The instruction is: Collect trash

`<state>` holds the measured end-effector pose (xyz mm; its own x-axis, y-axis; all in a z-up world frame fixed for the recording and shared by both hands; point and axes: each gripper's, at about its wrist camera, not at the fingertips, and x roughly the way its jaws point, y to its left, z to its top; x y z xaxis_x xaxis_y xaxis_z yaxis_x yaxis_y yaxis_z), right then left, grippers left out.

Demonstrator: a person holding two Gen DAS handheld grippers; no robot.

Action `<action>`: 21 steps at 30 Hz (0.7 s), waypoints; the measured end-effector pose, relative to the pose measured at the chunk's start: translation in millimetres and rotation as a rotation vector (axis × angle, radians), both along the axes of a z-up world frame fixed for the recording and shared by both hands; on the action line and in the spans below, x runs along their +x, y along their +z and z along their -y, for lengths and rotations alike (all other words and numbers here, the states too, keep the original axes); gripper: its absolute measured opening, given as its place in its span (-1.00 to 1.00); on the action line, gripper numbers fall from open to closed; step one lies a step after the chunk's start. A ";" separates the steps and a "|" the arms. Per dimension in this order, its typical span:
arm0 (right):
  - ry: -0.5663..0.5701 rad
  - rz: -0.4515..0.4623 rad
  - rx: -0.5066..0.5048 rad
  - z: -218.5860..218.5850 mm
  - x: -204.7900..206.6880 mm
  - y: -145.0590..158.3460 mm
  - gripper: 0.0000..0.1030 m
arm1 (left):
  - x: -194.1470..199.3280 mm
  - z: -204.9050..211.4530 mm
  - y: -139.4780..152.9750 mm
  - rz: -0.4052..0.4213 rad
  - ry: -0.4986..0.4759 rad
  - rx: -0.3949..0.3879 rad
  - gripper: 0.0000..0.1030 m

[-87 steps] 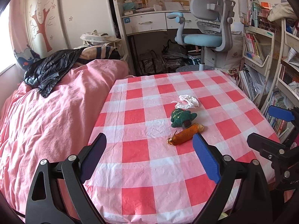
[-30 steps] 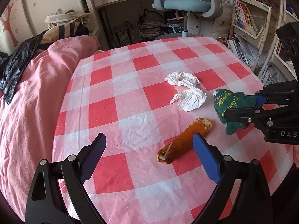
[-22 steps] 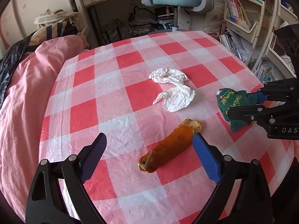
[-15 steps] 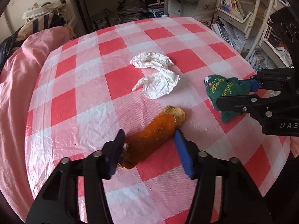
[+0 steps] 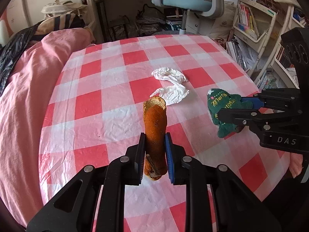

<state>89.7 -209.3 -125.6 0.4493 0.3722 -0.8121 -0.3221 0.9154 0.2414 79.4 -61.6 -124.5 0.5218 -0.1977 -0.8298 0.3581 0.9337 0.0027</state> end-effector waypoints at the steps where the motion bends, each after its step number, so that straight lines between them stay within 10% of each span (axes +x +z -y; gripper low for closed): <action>1: 0.003 0.003 0.002 -2.2 -2.1 1.4 -0.39 | -2.3 -2.4 2.7 0.008 0.009 -0.001 -0.63; 21: -0.044 -0.009 -0.081 -13.1 -45.7 -1.0 -0.37 | -41.7 -59.3 26.3 0.061 0.143 -0.063 -0.63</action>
<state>44.0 -196.2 -126.6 0.4559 0.2857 -0.8429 -0.2794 0.9452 0.1692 37.7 -2.4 -98.2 0.5977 -0.1686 -0.7838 0.2227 0.9741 -0.0398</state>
